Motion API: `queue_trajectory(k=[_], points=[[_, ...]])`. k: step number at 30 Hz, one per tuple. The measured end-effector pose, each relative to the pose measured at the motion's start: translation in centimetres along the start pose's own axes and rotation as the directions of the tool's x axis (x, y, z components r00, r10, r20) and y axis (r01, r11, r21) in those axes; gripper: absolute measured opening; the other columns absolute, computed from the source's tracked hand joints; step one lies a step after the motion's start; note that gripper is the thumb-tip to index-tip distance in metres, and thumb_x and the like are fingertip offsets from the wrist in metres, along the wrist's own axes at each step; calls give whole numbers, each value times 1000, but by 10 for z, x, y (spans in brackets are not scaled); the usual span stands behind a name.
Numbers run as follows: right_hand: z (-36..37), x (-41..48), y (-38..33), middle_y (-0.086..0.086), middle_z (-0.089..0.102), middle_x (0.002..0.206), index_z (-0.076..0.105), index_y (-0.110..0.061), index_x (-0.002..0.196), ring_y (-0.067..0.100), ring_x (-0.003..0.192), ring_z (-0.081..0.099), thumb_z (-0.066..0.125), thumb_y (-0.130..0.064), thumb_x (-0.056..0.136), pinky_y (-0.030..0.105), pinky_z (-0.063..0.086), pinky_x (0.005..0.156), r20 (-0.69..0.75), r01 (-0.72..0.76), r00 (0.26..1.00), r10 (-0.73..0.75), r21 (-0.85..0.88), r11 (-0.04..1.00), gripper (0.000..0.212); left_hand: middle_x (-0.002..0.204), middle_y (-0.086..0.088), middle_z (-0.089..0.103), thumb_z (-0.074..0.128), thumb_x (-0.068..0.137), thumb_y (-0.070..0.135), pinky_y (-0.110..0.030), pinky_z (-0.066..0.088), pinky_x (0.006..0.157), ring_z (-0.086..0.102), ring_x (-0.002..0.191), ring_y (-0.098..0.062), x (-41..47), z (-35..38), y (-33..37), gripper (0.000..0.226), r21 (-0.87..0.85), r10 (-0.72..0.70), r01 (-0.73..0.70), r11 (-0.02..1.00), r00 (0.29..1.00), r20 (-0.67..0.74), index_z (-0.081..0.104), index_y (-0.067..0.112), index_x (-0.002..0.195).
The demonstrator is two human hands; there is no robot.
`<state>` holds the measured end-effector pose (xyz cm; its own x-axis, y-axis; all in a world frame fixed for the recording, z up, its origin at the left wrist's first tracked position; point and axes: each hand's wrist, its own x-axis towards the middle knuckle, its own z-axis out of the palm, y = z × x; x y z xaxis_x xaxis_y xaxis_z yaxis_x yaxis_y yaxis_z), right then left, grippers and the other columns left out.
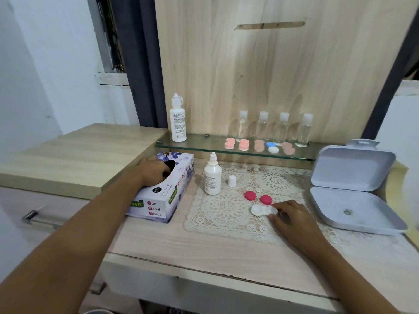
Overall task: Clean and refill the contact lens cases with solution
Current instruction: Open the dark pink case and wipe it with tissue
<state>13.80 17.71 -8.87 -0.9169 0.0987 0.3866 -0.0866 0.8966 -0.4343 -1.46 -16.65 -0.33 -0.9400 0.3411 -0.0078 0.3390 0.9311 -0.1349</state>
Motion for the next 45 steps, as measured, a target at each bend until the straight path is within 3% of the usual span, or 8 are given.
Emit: queue_trajectory(k=[7,12,22,25,30,35,38,45], points=[[-1,0,-1,-1,60,97,66,-20,108,22,93,53,63,-31,85,35,44,80,3,2,1000,-2,6,1000,26,107,-3,66,52,88,12,-23,38,76,53,90,-15,-5,-3,-7,24,-249,2,-32,968,993,-119,70,20,101],[1,0,-1,-3,59,93,67,-20,106,23,92,54,65,-31,83,36,44,80,-12,-12,1000,13,23,1000,25,100,0,63,59,86,7,-19,34,77,51,92,-12,-6,-9,-7,18,-485,-121,-25,874,956,-268,72,12,98],[0,-1,-1,-4,57,94,66,-20,109,22,94,53,64,-31,84,35,44,81,-1,-15,1000,15,30,999,27,79,-1,60,62,88,10,-13,45,57,55,68,-13,-18,-17,9,6,-851,-270,-112,512,920,-284,63,14,92],[0,-1,-1,-4,57,94,66,-20,108,23,94,53,64,-30,84,36,44,82,-3,-14,1000,15,39,999,26,86,1,63,68,85,23,-28,48,68,58,79,-14,-19,-12,12,6,-851,-258,-41,524,944,-204,65,20,88],[0,0,-1,-2,60,97,66,-21,109,23,95,53,64,-32,84,38,45,82,3,-18,1000,18,29,999,27,106,9,65,70,77,48,-35,49,87,60,94,-10,-28,-11,8,29,-674,-177,39,738,975,-138,70,32,101],[0,-1,-2,-2,60,98,66,-20,108,22,96,53,64,-32,84,39,45,83,3,-18,1000,18,35,999,27,104,7,62,66,86,29,-19,42,71,55,90,-8,-31,-15,18,28,-571,-127,-3,821,974,-188,68,21,112],[0,-1,-2,-1,61,99,66,-19,108,23,96,54,64,-30,84,38,45,82,-4,-16,1000,16,31,999,27,112,2,66,61,89,30,-30,46,79,59,86,-11,-30,-16,14,26,-657,-196,-21,754,946,-256,68,20,113],[-1,-1,-3,0,62,100,67,-19,108,23,96,53,64,-29,84,37,44,81,-4,-21,1000,21,25,999,26,102,2,65,57,92,21,-19,39,74,57,90,-11,-37,-44,30,23,-768,-300,-249,590,816,-495,67,14,111]])
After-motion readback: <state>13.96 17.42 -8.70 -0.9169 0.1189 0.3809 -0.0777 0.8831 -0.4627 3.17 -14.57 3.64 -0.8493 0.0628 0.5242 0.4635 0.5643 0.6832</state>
